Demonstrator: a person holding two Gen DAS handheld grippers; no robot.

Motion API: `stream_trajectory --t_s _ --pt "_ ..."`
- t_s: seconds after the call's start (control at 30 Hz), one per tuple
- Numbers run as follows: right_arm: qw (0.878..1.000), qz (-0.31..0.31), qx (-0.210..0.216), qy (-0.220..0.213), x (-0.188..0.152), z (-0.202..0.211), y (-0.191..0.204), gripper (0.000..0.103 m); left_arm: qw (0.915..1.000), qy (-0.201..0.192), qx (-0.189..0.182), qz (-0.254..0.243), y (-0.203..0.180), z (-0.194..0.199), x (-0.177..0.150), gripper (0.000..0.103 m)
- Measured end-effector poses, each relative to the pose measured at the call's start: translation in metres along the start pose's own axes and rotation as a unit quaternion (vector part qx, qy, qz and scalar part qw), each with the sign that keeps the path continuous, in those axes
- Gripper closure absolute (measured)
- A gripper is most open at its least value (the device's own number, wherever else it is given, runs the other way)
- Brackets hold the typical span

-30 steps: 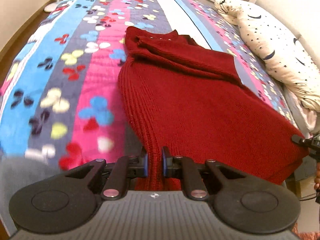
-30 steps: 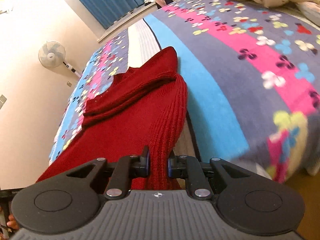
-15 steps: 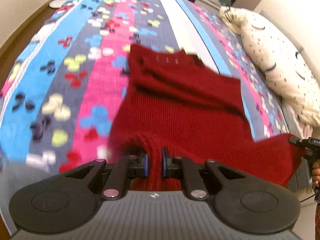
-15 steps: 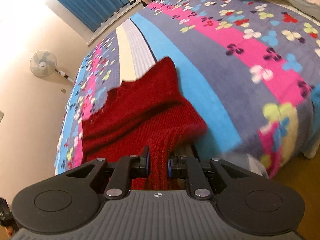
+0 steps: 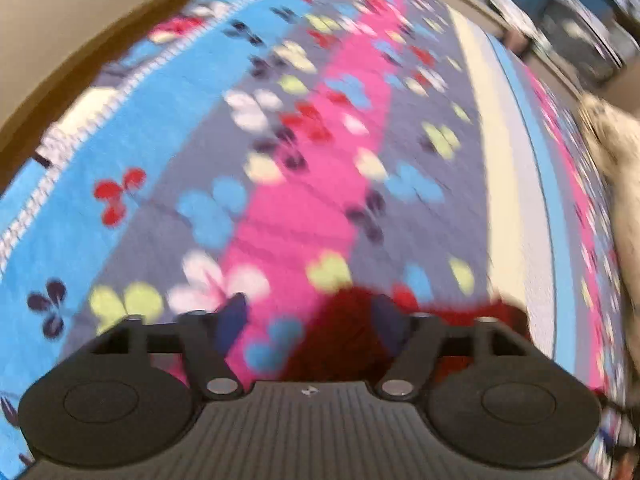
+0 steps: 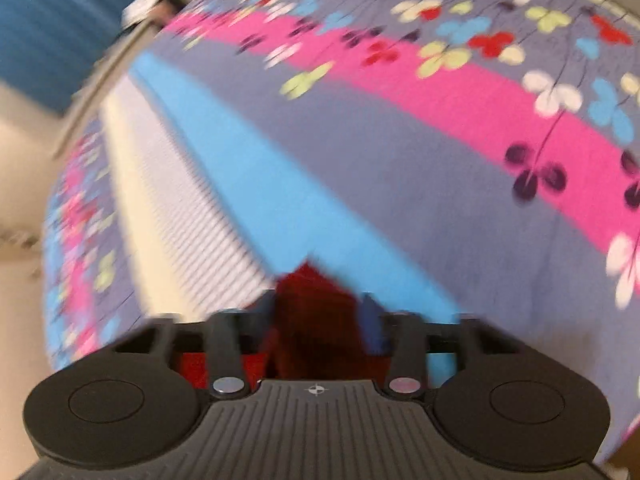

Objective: Fold small clothes
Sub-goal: 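Lift the hem with both grippers and fold it toward the collar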

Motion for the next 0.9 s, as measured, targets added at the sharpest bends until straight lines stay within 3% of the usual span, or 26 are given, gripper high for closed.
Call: stream_trajectory --t_s 0.13,0.3,0.43,0.5,0.57,0.63,0.7,0.73,0.8,0.83,0.9 --pt "0.997 0.029 0.058 -0.03 -0.005 0.021 -0.013 0.036 0.9984 -0.042 -0.017 -0.034 0.013 0.008 0.001 0.013" --pt "0.983 0.167 0.002 -0.073 -0.034 0.053 -0.025 0.036 0.9889 -0.061 -0.001 -0.136 0.02 0.006 -0.053 0.013" --pt "0.961 0.277 -0.001 -0.016 -0.076 0.054 -0.015 0.043 0.974 -0.066 0.004 -0.217 0.01 0.003 -0.097 0.013" --pt "0.934 0.356 0.004 0.033 -0.107 0.042 0.002 0.049 0.9667 -0.067 0.003 -0.247 -0.005 -0.004 -0.108 0.013" --pt "0.911 0.406 0.016 0.075 -0.128 0.025 0.021 0.056 0.9629 -0.067 0.007 -0.261 -0.023 -0.014 -0.107 0.013" --pt "0.9 0.421 0.031 0.108 -0.138 -0.001 0.043 0.058 0.9646 -0.062 0.009 -0.256 -0.038 -0.027 -0.097 0.013" --pt "0.903 0.416 0.04 0.102 -0.124 -0.029 0.067 0.058 0.9714 -0.059 0.033 -0.228 -0.05 -0.041 -0.07 0.012" --pt "0.91 0.404 0.035 0.087 -0.11 -0.04 0.077 0.058 0.9748 -0.058 0.039 -0.212 -0.053 -0.045 -0.056 0.012" --pt "0.94 0.337 0.02 0.045 -0.066 -0.061 0.086 0.058 0.9811 -0.072 0.067 -0.167 -0.049 -0.051 -0.027 0.012" --pt "0.95 0.312 0.012 0.031 -0.053 -0.068 0.085 0.057 0.9819 -0.075 0.09 -0.149 -0.043 -0.055 -0.016 0.012" --pt "0.96 0.278 -0.006 0.02 -0.033 -0.073 0.077 0.057 0.9848 -0.062 0.102 -0.126 -0.029 -0.059 -0.005 0.012"
Point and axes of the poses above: each gripper's, at about its wrist camera, not at the fingertips, and z roughly against the way its jaws point, y to its left, x to its top, the point moved 6 cm from there along -z, roughly the way its jaws point, and after that the axes turned 15 degrees about x, right-handed, at the moved point
